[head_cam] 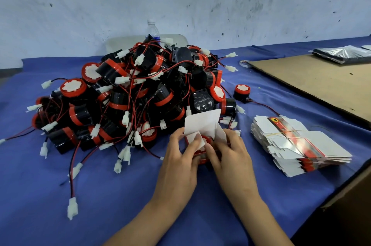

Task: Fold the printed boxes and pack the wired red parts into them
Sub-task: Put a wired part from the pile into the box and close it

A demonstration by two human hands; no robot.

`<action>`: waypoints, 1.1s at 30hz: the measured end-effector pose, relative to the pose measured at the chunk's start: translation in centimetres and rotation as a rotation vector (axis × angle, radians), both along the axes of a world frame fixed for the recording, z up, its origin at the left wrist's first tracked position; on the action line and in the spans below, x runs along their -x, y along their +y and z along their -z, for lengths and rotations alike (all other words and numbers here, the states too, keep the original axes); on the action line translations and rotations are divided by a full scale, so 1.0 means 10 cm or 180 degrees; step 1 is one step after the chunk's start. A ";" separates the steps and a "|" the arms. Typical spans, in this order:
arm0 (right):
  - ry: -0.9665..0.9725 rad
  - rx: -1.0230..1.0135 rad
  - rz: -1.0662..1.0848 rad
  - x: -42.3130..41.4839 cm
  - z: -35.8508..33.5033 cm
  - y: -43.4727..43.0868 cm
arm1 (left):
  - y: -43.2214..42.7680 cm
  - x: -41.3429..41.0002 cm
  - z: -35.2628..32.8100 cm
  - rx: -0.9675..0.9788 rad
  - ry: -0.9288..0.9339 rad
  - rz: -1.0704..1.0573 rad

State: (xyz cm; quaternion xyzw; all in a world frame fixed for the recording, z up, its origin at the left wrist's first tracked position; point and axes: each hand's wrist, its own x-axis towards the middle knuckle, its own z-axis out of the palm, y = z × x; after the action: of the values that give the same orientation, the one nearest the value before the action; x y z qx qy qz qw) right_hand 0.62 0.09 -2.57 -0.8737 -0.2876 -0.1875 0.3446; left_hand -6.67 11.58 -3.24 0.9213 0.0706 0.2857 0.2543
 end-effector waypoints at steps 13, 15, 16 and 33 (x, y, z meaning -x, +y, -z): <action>-0.0814 0.0118 -0.0151 0.13 0.08 -0.02 | 0.02 -0.04 0.04 0.0215 -0.0053 0.0155; -0.0776 0.0023 -0.0147 0.14 0.06 -0.01 | -0.01 -0.01 0.01 0.0095 -0.0156 0.0164; -0.0775 0.0009 -0.0141 0.14 0.05 -0.01 | -0.02 -0.01 0.01 0.0015 -0.0207 0.0167; 0.0719 -0.2871 -0.0428 0.06 -0.30 -0.19 | -0.03 -0.01 -0.08 0.0529 0.0044 0.1487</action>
State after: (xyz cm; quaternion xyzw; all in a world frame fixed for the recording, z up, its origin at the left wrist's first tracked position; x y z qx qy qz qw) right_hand -0.02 -1.81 0.46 -0.6311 -0.1940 -0.1748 0.7304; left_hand -6.53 11.30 -2.48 0.8904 -0.1193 0.2060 0.3879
